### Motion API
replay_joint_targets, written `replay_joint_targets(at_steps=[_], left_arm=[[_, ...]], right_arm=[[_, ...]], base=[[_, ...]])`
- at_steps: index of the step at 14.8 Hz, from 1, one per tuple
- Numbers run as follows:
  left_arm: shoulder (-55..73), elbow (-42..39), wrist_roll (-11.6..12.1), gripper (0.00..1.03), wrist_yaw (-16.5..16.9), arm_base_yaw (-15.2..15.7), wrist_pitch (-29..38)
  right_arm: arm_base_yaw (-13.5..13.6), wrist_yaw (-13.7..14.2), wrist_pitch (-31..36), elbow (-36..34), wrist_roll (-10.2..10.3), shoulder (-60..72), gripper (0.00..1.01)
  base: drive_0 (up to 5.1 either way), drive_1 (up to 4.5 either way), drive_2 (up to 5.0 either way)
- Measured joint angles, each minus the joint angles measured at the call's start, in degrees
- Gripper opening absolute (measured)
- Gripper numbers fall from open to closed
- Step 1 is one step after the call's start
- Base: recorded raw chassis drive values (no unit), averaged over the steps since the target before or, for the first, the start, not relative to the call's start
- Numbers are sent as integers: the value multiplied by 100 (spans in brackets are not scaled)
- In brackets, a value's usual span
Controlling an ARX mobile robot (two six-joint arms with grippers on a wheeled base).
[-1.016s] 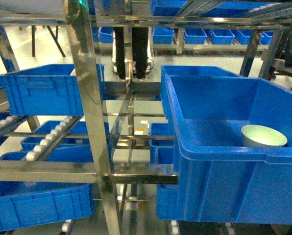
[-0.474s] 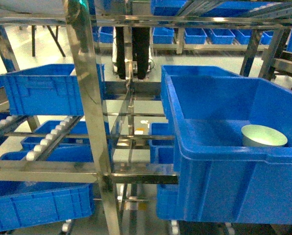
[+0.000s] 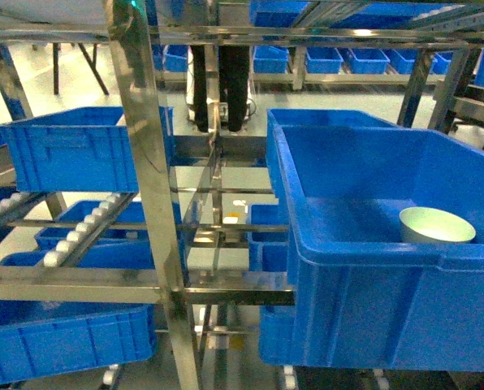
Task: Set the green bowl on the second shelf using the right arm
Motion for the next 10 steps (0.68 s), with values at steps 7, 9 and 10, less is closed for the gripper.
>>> replay_joint_targets(at_steps=[7,9,10], left_arm=[[0,0,0,98,-2,0,0],[0,0,0,98,-2,0,2],[0,0,0,98,-2,0,0]], right_arm=[[4,-9,-551,-1082,0,-1438,2],[4,-7,-857,-1108,0,-1976,2],[4,-9,-1056,-1141,0,-2208,2]], base=[[0,0,0],[0,0,0],[0,0,0]])
